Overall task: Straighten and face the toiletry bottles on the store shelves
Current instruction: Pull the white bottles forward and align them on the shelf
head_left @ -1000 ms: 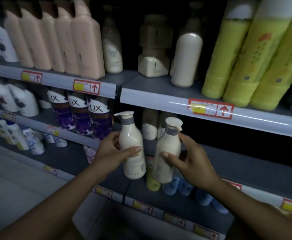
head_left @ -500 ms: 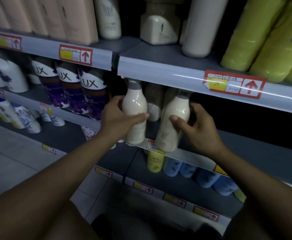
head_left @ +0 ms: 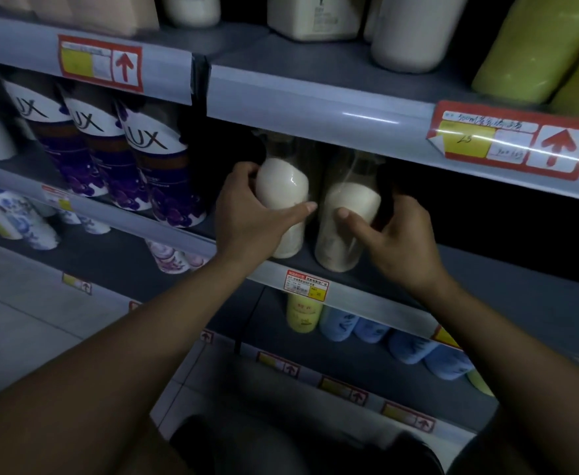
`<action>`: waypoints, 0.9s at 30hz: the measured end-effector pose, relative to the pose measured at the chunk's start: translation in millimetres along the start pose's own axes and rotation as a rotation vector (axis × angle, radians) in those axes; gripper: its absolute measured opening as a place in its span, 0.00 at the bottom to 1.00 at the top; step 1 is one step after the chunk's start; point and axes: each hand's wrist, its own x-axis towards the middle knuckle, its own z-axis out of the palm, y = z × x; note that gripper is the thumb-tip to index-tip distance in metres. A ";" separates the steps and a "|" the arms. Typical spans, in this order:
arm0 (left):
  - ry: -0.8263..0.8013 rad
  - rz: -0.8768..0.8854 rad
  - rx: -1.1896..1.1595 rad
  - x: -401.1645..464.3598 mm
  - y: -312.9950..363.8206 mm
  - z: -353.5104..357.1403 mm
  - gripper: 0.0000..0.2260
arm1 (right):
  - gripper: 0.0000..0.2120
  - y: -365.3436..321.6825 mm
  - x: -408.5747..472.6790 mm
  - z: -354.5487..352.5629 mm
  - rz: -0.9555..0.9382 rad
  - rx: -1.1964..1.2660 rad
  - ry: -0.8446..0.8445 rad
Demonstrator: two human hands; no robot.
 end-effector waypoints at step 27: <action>-0.082 0.111 0.181 -1.7 -1.9 3.9 0.43 | 0.34 -9.8 -11.9 18.5 0.114 -0.069 0.074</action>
